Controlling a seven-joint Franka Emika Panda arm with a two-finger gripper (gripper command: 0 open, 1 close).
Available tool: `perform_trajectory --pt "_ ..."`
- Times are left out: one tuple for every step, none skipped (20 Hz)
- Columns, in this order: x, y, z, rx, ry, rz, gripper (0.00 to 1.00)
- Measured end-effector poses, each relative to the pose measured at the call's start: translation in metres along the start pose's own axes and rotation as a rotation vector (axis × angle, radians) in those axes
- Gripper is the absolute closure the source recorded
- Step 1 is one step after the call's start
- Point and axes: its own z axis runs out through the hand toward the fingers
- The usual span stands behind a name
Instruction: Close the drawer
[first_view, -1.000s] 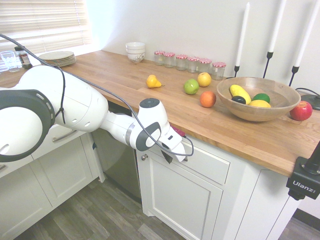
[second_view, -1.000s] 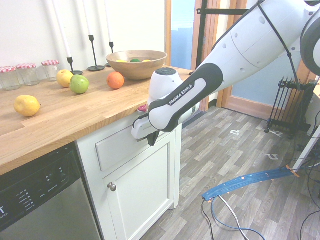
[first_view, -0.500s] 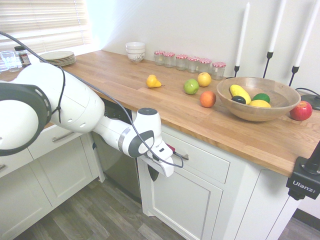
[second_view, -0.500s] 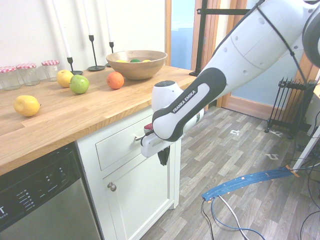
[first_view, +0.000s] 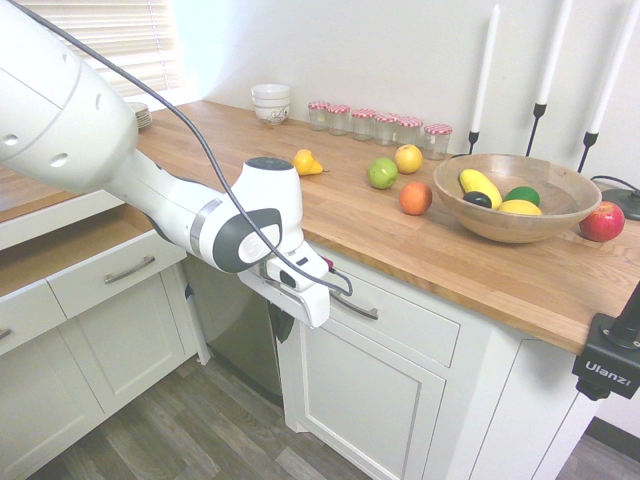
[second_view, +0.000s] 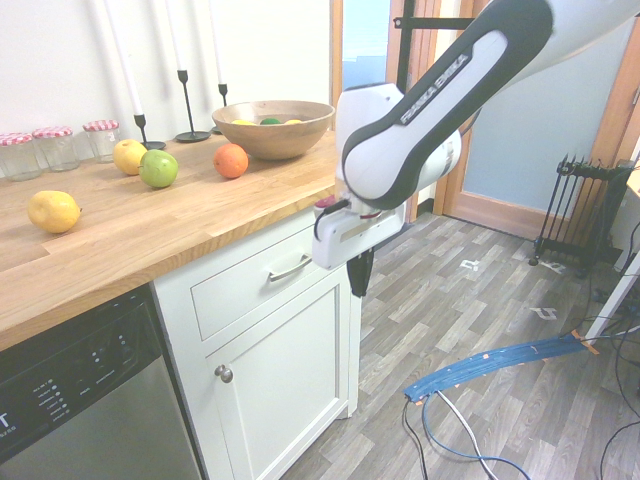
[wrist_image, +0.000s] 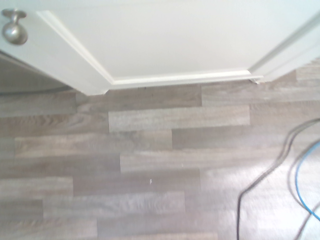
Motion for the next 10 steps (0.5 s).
perform_trajectory --pt "-0.005 0.011 -0.012 0.003 -0.004 -0.005 1.00" --pt "-0.012 0.022 -0.023 0.007 -0.008 -0.010 1.00" --pt "-0.020 0.033 -0.034 0.009 -0.012 -0.013 1.00" --pt "-0.029 0.044 -0.043 0.011 -0.016 -0.014 1.00" --pt "-0.037 0.056 -0.051 0.012 -0.017 -0.016 0.00" --pt "-0.046 0.068 -0.059 0.011 -0.016 -0.020 0.00" --pt "-0.055 0.081 -0.064 0.010 -0.017 -0.023 0.00" --pt "-0.065 0.094 -0.068 0.007 -0.019 -0.024 0.00" --pt "-0.075 0.107 -0.069 0.004 -0.022 -0.025 0.00" --pt "-0.086 0.119 -0.069 0.002 -0.024 -0.027 0.00"
